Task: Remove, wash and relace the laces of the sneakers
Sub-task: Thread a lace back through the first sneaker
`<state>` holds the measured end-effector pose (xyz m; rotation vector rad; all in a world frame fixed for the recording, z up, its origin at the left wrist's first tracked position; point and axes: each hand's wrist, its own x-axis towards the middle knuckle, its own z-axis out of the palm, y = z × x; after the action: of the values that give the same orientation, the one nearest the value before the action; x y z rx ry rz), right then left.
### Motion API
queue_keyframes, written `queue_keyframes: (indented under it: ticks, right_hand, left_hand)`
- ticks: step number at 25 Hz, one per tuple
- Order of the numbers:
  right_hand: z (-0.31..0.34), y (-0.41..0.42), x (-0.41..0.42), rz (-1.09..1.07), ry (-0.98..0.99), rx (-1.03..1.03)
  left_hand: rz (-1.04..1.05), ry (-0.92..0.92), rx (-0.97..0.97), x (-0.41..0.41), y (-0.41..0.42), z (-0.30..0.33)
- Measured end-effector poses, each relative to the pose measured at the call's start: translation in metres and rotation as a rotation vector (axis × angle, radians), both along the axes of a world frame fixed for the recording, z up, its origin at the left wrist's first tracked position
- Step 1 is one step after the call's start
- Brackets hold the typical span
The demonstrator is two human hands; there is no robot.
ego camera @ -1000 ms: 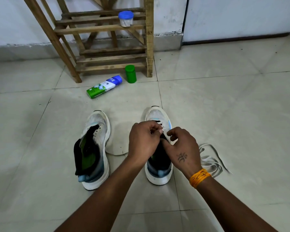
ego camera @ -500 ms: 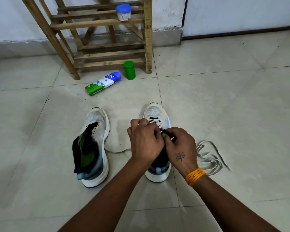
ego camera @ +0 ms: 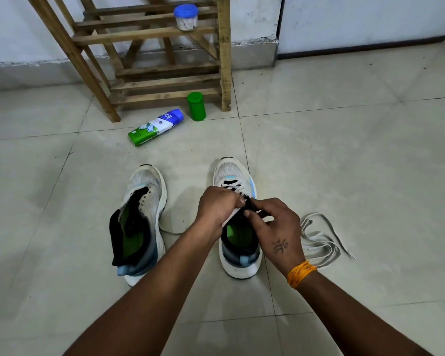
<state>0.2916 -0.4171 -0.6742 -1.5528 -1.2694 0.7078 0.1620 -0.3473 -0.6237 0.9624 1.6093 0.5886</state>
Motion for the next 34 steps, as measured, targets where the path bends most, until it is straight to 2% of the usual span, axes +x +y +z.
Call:
queue_keyframes:
  ticks: [3, 8, 12, 14, 17, 20, 22, 25, 26, 28, 30, 34]
  right_hand:
    - [0.000, 0.001, 0.000, 0.048, 0.125, -0.036]
    - [0.011, 0.017, 0.013, 0.055, 0.281, -0.185]
    - [0.013, 0.034, 0.017, 0.116, 0.294, -0.237]
    - [0.010, 0.039, 0.018, 0.114, 0.264, -0.224]
    - [0.007, 0.042, 0.019, 0.100, 0.278, -0.220]
    - [0.002, 0.042, 0.021, 0.060, 0.359, -0.258]
    - [-0.002, 0.040, 0.024, 0.007, 0.458, -0.317]
    - [-0.009, 0.040, 0.028, -0.051, 0.442, -0.383]
    - [-0.010, 0.040, 0.029, -0.065, 0.424, -0.393]
    - [-0.010, 0.042, 0.028, -0.078, 0.405, -0.402]
    - [-0.008, 0.043, 0.029, -0.084, 0.405, -0.406]
    - [-0.006, 0.039, 0.027, -0.076, 0.396, -0.407]
  left_hand:
    - [-0.027, 0.108, 0.063, 0.000, -0.001, -0.008]
    - [-0.066, 0.096, 0.220, 0.004, -0.010, -0.015]
    - [-0.126, 0.178, 0.374, 0.000, -0.009, -0.025]
    - [-0.140, 0.269, 0.541, -0.003, -0.013, -0.025]
    - [-0.172, 0.561, 0.847, -0.012, -0.025, -0.025]
    - [-0.192, 0.657, 1.015, -0.023, -0.035, -0.028]
    - [-0.241, 0.679, 1.022, -0.028, -0.040, -0.029]
    - [-0.415, 0.776, 1.049, -0.026, -0.046, -0.026]
    - [-0.510, 0.851, 0.998, -0.025, -0.046, -0.022]
    - [-0.650, 1.012, 0.774, -0.021, -0.041, -0.011]
    - [-0.603, 1.124, 0.661, -0.020, -0.036, 0.001]
    - [-0.475, 1.176, 0.679, -0.030, -0.035, 0.009]
